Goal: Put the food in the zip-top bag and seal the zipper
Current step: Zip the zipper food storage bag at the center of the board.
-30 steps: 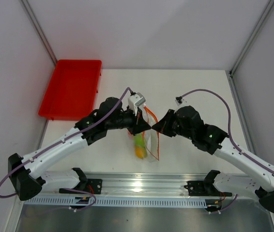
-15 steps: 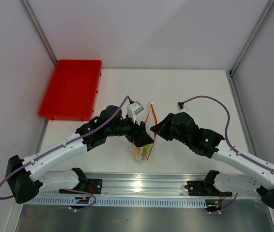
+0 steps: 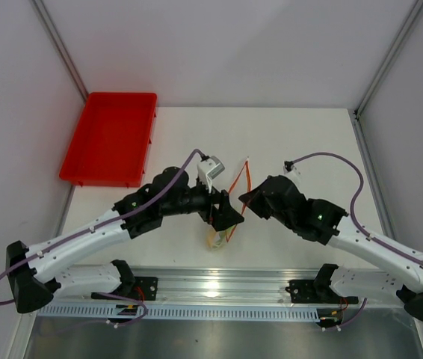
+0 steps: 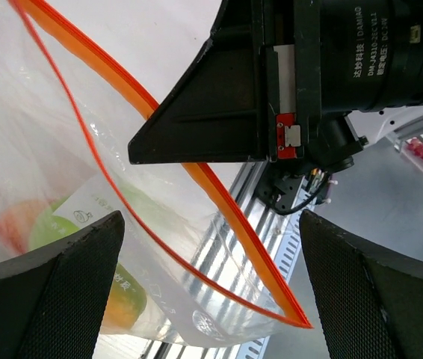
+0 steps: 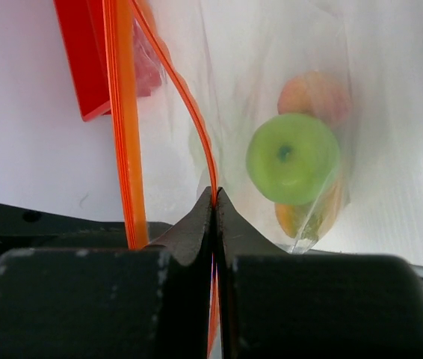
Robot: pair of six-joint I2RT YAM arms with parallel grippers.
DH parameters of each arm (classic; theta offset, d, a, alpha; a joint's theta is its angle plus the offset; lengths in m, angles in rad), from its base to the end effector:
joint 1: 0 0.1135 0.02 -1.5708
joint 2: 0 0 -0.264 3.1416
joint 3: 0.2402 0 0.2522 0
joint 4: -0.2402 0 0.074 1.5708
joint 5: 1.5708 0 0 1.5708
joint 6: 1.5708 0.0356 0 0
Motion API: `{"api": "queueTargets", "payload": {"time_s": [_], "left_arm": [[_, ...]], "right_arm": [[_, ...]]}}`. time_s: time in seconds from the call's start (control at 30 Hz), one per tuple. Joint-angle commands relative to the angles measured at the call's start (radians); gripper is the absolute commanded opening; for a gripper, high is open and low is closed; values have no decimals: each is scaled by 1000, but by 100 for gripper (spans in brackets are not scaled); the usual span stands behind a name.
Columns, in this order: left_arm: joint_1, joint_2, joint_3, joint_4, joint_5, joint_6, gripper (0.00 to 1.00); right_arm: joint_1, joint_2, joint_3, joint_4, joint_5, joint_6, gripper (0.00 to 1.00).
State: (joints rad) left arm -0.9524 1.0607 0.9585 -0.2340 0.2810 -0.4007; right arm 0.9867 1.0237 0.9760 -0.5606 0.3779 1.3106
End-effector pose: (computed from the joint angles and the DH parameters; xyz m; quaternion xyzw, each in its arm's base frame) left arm 0.1329 -0.2038 0.3429 0.2979 0.7548 -0.4479 0.3754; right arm 0.1312 0.1747 0.3260 0.2262 0.8452 0.3465 0.3382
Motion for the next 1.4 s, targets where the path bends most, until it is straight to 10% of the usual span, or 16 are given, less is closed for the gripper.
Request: {"api": "queueTargets", "payload": {"time_s": [0.0, 0.67, 0.93, 1.37], "left_arm": [[-52, 27, 63, -19, -106, 49, 99], [-339, 217, 241, -229, -819, 111, 99], [-362, 222, 207, -195, -847, 100, 92], [-353, 196, 143, -169, -718, 105, 60]], "right_arm": [[7, 3, 47, -25, 64, 64, 0], [10, -16, 64, -124, 139, 245, 4], [10, 9, 61, -113, 133, 256, 11], [-17, 45, 128, -53, 110, 26, 71]]}}
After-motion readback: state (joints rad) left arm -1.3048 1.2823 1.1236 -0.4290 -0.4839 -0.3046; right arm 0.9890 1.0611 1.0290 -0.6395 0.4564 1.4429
